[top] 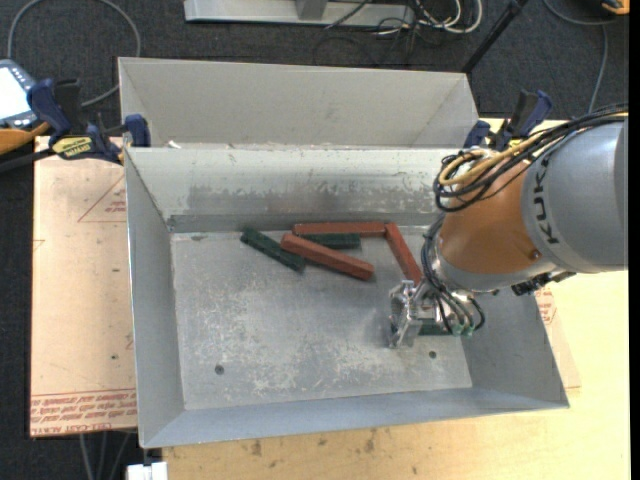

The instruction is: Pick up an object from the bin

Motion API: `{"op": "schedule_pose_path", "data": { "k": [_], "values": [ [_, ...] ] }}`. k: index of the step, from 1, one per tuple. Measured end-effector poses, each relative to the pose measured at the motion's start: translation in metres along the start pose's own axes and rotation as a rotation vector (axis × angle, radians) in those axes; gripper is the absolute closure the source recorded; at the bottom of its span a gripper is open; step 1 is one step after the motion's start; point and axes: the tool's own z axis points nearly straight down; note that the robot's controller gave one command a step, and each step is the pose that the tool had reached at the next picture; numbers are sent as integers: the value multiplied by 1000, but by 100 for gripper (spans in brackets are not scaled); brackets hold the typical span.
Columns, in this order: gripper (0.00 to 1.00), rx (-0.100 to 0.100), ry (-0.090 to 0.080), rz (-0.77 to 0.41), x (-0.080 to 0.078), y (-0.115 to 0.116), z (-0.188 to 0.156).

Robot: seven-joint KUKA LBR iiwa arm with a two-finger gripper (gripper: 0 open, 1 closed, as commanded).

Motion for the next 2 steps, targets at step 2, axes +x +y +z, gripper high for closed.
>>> {"op": "schedule_pose_path", "data": {
  "k": [2],
  "values": [
    [100, 0, 7, 215, 10, -45, -127]
  ]
}}
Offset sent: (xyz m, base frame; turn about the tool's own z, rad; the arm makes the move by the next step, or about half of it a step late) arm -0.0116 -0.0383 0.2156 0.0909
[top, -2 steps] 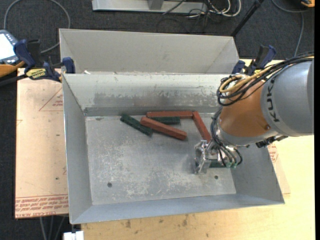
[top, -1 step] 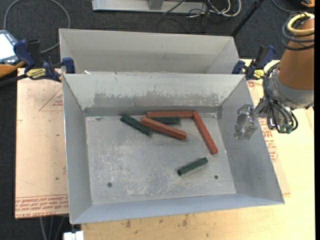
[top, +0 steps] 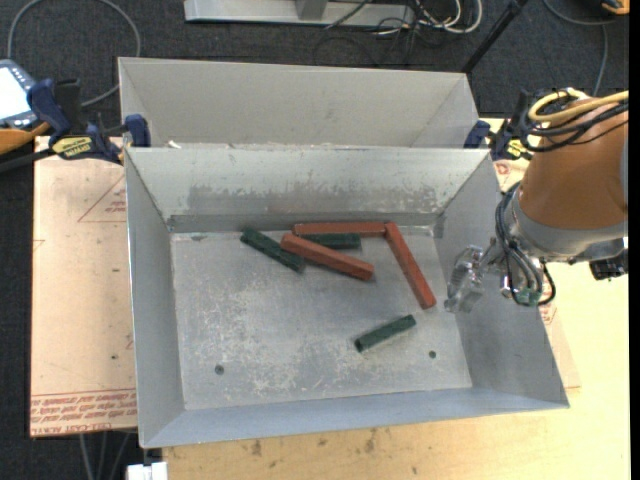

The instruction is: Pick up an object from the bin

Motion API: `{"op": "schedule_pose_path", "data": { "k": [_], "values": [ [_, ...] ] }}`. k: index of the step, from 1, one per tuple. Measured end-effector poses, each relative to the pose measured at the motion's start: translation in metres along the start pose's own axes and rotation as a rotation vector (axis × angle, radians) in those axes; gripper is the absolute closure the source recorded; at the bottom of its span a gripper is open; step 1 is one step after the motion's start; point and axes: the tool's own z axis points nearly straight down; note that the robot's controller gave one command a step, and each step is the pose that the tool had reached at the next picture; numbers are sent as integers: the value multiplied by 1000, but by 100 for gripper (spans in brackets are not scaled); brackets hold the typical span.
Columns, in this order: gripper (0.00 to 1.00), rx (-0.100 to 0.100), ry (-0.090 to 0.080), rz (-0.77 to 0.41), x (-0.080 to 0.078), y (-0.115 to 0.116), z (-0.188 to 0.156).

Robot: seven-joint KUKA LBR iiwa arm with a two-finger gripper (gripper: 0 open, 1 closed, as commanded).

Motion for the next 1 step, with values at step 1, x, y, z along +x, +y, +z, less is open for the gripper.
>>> {"op": "schedule_pose_path", "data": {
  "k": [1],
  "values": [
    [100, -1, -3, 137, 40, 7, 40]
  ]
}}
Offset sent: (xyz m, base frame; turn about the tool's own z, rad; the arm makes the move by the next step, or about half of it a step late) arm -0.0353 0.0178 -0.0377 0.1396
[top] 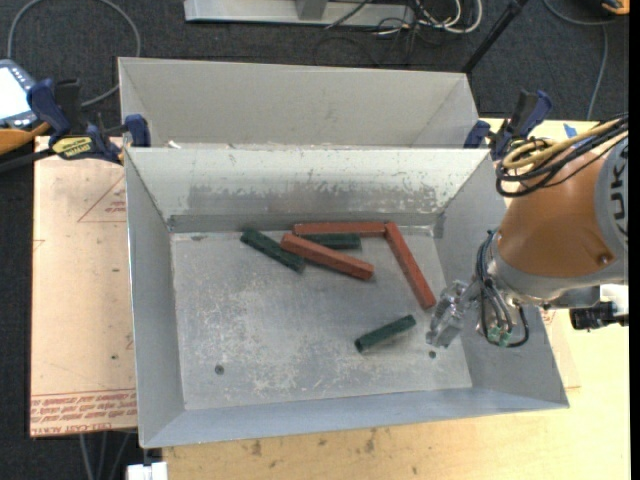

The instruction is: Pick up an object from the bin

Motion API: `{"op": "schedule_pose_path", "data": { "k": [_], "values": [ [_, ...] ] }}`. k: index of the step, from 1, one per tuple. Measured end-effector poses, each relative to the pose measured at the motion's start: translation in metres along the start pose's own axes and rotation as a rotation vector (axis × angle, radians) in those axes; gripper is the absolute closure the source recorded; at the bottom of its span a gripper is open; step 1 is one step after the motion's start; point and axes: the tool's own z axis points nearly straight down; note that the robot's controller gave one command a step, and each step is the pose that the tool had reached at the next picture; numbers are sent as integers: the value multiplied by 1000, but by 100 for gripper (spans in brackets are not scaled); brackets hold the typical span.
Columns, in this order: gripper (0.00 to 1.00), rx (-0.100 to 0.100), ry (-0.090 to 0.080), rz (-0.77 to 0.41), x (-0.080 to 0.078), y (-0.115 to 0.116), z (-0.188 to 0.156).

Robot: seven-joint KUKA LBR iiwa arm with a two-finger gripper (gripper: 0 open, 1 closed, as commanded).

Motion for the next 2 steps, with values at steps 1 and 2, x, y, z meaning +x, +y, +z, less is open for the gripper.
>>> {"op": "schedule_pose_path", "data": {
  "k": [1, 2],
  "values": [
    [100, 0, -2, -45, 22, 27, 4],
    [100, -1, 0, -84, 50, 79, 16]
  ]
}}
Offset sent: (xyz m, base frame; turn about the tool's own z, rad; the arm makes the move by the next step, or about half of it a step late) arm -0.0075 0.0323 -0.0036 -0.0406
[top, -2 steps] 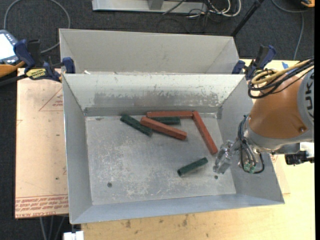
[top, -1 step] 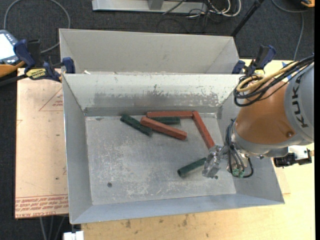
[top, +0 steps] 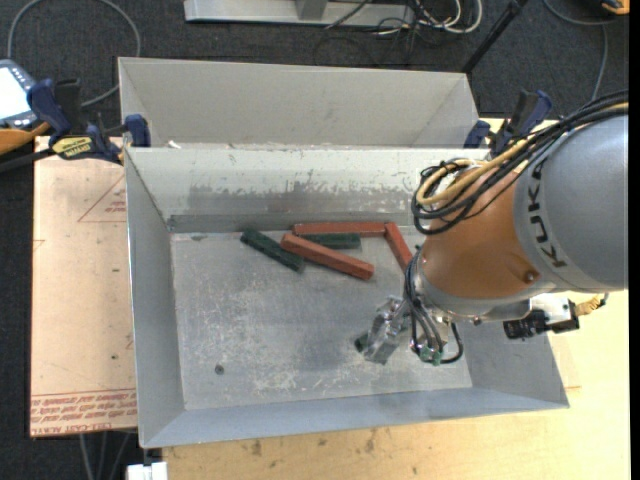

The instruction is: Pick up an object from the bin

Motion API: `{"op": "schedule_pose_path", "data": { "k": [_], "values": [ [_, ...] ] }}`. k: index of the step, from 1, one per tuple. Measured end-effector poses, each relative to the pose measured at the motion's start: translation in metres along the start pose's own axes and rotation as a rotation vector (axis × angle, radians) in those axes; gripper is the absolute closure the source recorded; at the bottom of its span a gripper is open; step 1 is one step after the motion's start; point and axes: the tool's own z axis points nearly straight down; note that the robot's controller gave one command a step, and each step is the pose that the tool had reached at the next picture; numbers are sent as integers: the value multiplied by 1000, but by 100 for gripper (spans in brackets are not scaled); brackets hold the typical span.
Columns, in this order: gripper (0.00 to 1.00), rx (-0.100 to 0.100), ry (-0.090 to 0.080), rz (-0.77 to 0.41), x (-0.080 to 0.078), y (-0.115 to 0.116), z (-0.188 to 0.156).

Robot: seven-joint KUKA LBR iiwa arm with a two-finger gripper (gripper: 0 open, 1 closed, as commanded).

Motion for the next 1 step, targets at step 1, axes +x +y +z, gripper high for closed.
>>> {"op": "schedule_pose_path", "data": {
  "k": [1],
  "values": [
    [100, 2, -14, 15, -58, -75, -71]
  ]
}}
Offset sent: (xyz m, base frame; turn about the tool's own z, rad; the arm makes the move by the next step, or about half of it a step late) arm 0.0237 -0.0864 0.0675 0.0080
